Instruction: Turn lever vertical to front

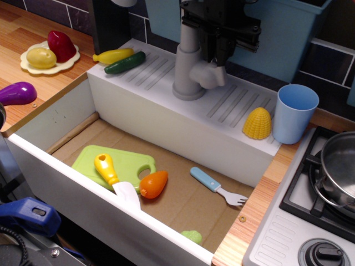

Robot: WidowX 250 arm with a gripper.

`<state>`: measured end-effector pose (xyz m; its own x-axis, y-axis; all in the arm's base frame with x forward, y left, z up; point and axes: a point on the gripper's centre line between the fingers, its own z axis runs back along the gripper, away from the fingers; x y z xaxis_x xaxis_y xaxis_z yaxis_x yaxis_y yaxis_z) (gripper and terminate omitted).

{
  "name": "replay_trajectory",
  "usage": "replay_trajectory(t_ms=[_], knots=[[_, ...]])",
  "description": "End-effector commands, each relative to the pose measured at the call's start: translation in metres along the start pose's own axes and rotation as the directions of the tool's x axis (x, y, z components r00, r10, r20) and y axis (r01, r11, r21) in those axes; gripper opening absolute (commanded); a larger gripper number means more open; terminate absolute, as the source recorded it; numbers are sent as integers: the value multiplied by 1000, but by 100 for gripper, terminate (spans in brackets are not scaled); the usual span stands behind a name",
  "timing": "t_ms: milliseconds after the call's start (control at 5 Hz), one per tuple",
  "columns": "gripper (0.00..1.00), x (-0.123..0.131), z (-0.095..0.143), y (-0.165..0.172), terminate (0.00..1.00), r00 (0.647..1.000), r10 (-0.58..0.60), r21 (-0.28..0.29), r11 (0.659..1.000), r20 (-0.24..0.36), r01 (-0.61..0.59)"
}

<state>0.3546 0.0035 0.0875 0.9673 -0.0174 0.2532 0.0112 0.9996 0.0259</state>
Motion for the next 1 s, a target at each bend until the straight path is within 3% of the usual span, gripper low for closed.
replay_trajectory(t_ms=[0,400,800], knots=[[0,-16,-2,-4,0,999,47,-44,998,-11,-47],[0,-37,-23,-10,0,994,92,-117,988,-51,-97],[0,-61,-44,-17,0,995,96,-95,991,-33,-99]])
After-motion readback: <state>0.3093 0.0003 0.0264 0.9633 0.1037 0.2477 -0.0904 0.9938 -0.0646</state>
